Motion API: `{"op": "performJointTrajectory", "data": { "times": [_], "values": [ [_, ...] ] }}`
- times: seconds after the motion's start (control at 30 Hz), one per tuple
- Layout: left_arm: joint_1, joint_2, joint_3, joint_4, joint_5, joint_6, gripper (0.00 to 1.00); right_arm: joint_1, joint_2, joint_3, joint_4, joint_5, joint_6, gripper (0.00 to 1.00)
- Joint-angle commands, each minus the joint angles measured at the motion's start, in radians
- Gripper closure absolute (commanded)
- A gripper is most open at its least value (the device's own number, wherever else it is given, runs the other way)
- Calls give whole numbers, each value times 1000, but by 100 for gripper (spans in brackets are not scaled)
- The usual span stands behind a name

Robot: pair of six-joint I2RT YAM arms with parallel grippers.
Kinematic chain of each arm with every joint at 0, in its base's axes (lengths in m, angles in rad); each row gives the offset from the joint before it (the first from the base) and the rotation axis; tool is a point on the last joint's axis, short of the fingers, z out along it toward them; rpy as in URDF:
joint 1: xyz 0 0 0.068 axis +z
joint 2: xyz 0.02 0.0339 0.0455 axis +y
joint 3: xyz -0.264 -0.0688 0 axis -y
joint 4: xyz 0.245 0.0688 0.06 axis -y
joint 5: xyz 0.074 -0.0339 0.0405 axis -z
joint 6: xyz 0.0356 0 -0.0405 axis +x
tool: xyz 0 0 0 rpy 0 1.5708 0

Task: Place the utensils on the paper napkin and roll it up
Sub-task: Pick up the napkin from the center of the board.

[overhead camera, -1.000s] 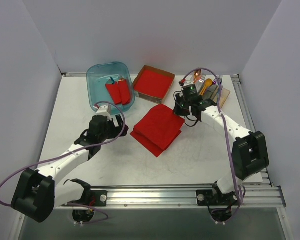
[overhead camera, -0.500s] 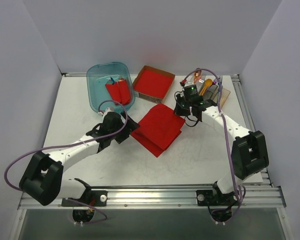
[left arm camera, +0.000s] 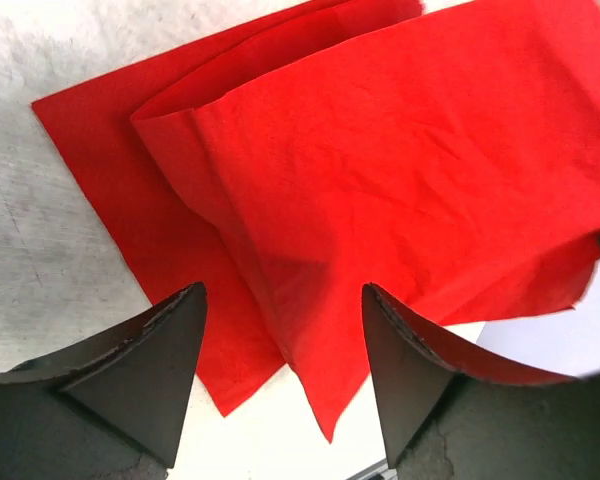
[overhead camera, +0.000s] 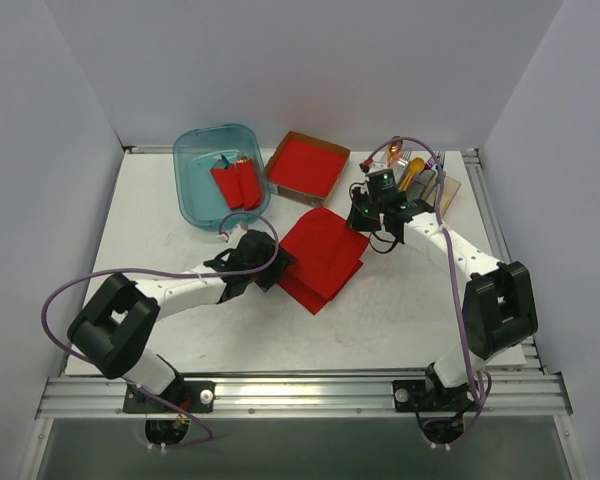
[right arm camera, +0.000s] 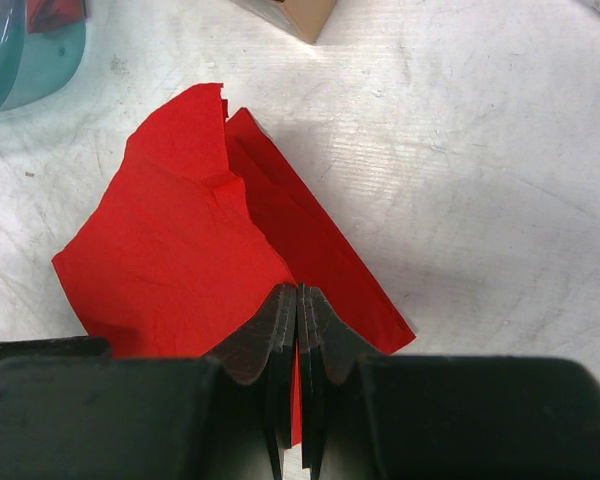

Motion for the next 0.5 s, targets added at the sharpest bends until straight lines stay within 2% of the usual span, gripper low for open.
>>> {"op": "performJointTrajectory", "data": {
  "times": [0.0,0.03,0.13,0.17,0.23,0.3,0.43,0.47],
  "values": [
    [-17,28,38,61,-35,-47,29,-10,-6,-8,14,-13,-8,100],
    [-19,38,38,78,-37,-50,29,-10,-7,-8,13,-13,-8,100],
    [-20,63,41,96,-32,-57,40,-8,-9,-9,16,-13,-8,100],
    [-22,68,44,100,-32,-53,49,-10,-9,-11,14,-13,-8,100],
    [-23,77,47,103,-40,-50,58,-10,-9,-11,16,-13,-6,100],
    [-25,80,46,106,-47,-47,75,-8,-7,-12,18,-14,-8,100],
    [-31,65,36,112,-64,-40,97,-8,-7,-15,19,-17,-11,100],
    [-33,57,36,109,-75,-37,98,-10,-7,-18,19,-16,-14,89]
  ]
}}
